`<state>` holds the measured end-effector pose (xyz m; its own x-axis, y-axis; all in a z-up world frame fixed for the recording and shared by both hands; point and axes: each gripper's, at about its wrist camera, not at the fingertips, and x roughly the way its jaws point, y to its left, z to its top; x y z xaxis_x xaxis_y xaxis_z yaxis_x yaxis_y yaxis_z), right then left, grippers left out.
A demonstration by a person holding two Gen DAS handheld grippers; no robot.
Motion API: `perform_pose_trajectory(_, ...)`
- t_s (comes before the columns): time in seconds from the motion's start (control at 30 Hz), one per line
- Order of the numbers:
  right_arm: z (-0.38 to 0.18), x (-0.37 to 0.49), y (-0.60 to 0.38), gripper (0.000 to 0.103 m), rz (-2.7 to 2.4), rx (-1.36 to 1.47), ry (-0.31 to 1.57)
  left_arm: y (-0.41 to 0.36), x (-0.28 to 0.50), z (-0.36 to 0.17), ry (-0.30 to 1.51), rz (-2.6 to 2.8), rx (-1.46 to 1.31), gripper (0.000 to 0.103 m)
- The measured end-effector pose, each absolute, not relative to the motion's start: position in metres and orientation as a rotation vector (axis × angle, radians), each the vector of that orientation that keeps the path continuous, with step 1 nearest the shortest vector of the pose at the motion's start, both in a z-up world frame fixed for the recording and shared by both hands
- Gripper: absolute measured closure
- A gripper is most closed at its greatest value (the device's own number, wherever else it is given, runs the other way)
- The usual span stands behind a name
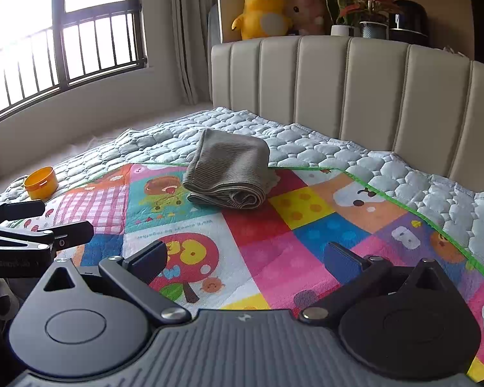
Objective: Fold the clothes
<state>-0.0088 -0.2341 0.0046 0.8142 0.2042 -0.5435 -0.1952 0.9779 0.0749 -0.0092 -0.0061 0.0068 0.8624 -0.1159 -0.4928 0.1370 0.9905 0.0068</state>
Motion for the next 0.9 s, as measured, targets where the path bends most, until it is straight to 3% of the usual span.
perform_pose_trajectory(0.9, 0.0032, -0.0084, -0.232, 0.0, 0.212, 0.008, 0.585, -0.0035, -0.0078, 0.0069, 0.515, -0.129, 0.038, 0.0)
